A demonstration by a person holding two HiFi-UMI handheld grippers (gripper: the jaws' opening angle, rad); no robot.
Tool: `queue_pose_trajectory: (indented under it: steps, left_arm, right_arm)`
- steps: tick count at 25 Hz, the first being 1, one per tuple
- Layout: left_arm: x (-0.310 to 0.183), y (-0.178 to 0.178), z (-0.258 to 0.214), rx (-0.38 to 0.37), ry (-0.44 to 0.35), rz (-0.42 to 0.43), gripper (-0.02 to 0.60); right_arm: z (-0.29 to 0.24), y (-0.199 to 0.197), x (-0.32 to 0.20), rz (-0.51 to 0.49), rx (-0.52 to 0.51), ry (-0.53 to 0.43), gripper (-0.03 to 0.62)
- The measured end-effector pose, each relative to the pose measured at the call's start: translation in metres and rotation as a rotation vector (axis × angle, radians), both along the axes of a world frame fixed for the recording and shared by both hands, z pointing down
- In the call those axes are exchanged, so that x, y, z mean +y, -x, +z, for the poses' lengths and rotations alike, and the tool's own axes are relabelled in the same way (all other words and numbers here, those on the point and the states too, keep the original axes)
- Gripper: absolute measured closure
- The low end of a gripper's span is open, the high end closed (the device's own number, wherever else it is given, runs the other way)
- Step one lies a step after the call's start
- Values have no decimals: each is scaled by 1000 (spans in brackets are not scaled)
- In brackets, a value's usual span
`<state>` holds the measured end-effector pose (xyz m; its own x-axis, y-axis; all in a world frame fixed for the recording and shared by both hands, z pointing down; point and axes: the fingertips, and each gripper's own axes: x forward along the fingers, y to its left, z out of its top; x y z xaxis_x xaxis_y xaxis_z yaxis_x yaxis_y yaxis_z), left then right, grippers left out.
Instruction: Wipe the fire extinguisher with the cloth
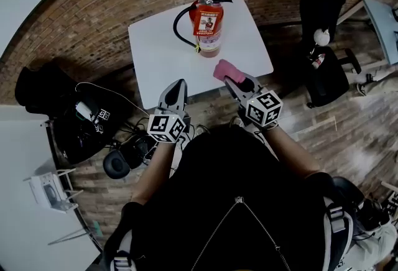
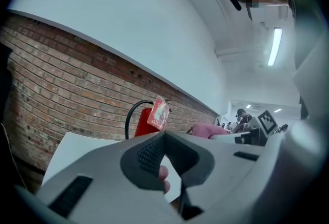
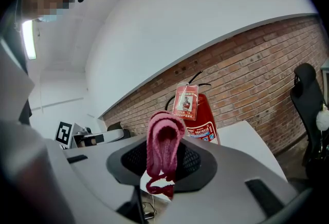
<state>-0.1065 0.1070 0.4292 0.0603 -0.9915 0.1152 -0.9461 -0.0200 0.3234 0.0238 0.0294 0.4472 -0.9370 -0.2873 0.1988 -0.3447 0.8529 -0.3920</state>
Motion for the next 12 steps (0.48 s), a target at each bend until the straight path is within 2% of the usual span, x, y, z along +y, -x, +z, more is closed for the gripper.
queue_pose_trajectory:
  steps: [7,12]
  left_arm:
    - [7,14,13,24,15,11,577]
    - [9,26,16,10,11,32,577]
  right_arm:
    - [10,7,-2,56,-8,73,477]
    - [10,12,-9,113,-28,116,477]
